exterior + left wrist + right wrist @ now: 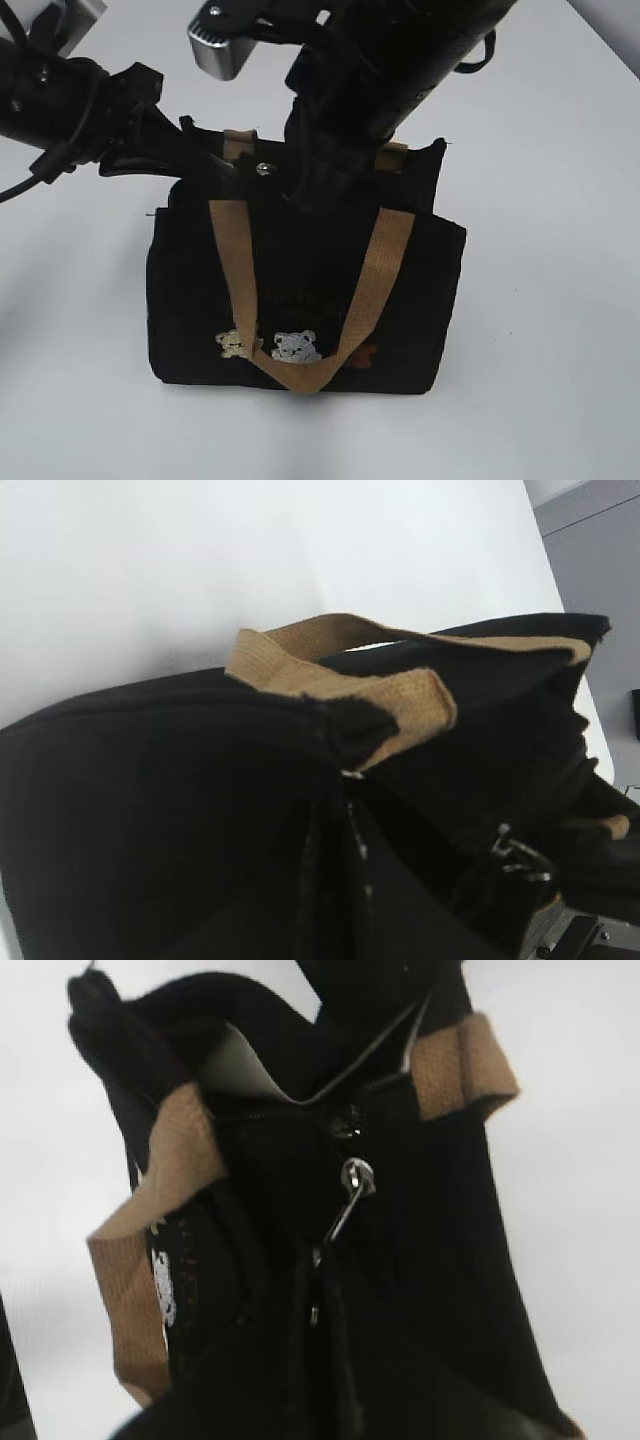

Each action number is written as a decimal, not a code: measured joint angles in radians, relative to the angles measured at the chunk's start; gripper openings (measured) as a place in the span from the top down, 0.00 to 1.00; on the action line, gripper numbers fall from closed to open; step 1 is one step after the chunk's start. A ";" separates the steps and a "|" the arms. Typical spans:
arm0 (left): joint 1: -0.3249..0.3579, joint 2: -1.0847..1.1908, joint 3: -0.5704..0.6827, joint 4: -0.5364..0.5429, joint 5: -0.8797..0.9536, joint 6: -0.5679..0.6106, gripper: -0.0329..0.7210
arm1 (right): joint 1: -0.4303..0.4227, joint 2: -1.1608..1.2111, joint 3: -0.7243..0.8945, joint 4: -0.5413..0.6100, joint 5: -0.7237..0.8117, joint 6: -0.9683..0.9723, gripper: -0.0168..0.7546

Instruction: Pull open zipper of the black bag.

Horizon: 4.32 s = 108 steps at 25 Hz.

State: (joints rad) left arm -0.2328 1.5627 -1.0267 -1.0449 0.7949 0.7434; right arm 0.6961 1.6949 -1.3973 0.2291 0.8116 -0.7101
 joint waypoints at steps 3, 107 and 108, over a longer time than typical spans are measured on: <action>0.000 0.000 0.000 -0.008 0.001 0.000 0.95 | 0.003 -0.032 0.000 -0.101 0.037 0.068 0.98; 0.180 -1.571 0.498 0.917 0.266 -0.628 0.47 | -0.628 -1.701 0.912 -0.113 0.285 0.581 0.49; 0.180 -1.571 0.498 0.917 0.266 -0.628 0.47 | -0.628 -1.701 0.912 -0.113 0.285 0.581 0.49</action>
State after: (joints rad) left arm -0.0533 -0.0078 -0.5288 -0.1278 1.0608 0.1153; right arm 0.0684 -0.0065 -0.4855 0.1163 1.0971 -0.1292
